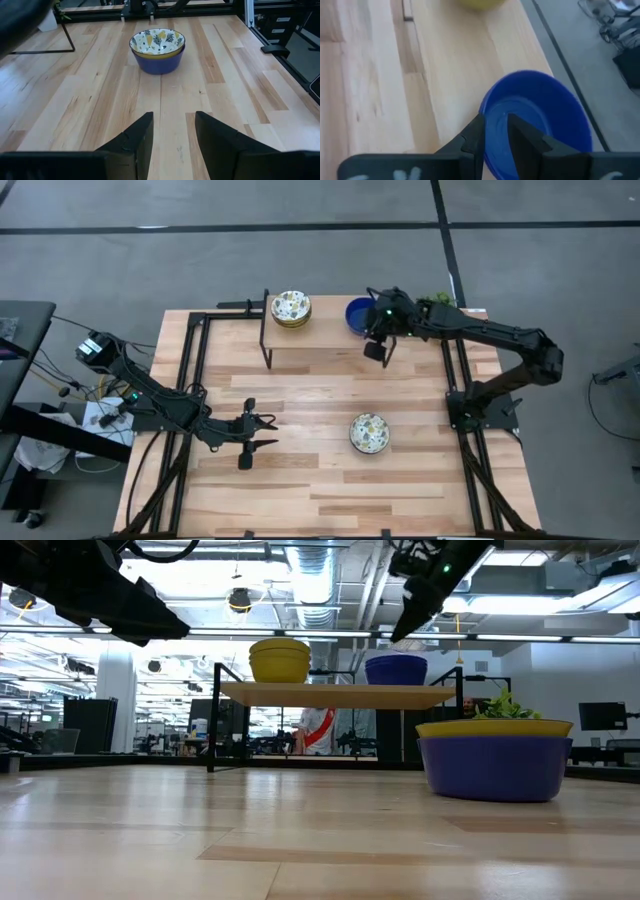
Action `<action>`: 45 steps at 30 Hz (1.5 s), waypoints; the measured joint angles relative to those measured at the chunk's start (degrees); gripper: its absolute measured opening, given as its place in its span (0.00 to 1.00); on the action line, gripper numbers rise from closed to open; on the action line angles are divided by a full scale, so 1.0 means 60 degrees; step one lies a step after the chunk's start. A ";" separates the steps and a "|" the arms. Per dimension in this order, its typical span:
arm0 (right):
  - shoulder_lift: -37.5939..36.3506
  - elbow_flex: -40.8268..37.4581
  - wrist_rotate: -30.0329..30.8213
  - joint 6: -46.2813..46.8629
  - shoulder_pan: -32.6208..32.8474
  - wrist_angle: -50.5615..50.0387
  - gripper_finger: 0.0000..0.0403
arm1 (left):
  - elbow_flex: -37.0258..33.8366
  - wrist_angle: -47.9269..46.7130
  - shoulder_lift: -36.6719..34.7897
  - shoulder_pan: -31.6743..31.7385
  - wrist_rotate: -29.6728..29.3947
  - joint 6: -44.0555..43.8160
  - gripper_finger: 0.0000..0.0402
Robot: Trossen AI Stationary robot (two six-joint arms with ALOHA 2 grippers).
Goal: Pick & Place Mini bowls
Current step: Stack the white patterned bowl on top of the white patterned bowl on the shelf
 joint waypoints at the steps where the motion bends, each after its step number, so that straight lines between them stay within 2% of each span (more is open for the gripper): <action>1: -0.0121 0.0000 -0.0004 0.0000 0.0071 -0.0001 0.18 | 0.0000 0.0000 0.0000 0.0000 -0.0001 -0.0002 0.36; 10: -0.1144 -0.0234 -0.0047 0.0498 0.1325 -0.0639 0.18 | 0.0000 0.0000 0.0000 0.0000 0.0001 -0.0035 0.36; 22: -0.2611 -0.2471 0.0067 0.2305 0.3953 -0.0471 0.17 | 0.0000 0.0000 0.0000 0.0000 0.0124 -0.0204 0.36; 27: -0.2910 -0.3638 0.0694 0.3439 0.5190 0.0234 0.15 | 0.0000 0.0111 0.0265 0.0000 0.0289 -0.0237 0.36; 32: -0.2675 -0.4460 0.0828 0.4549 0.6225 0.1161 0.15 | 0.0000 0.0859 0.0962 0.0000 0.0291 -0.0007 0.36; 36: -0.2220 -0.4779 0.1421 0.5301 0.6899 0.1491 0.15 | 0.0000 0.1689 0.1412 0.0066 0.0296 0.0301 0.36; 40: -0.1688 -0.4783 0.2211 0.5596 0.7470 0.1601 0.15 | 0.0000 0.2141 0.1660 0.0284 0.0296 0.0311 0.36; 45: -0.1332 -0.4783 0.2354 0.5614 0.8204 0.1486 0.15 | 0.0000 0.2895 0.2107 0.0679 0.0483 0.0325 0.36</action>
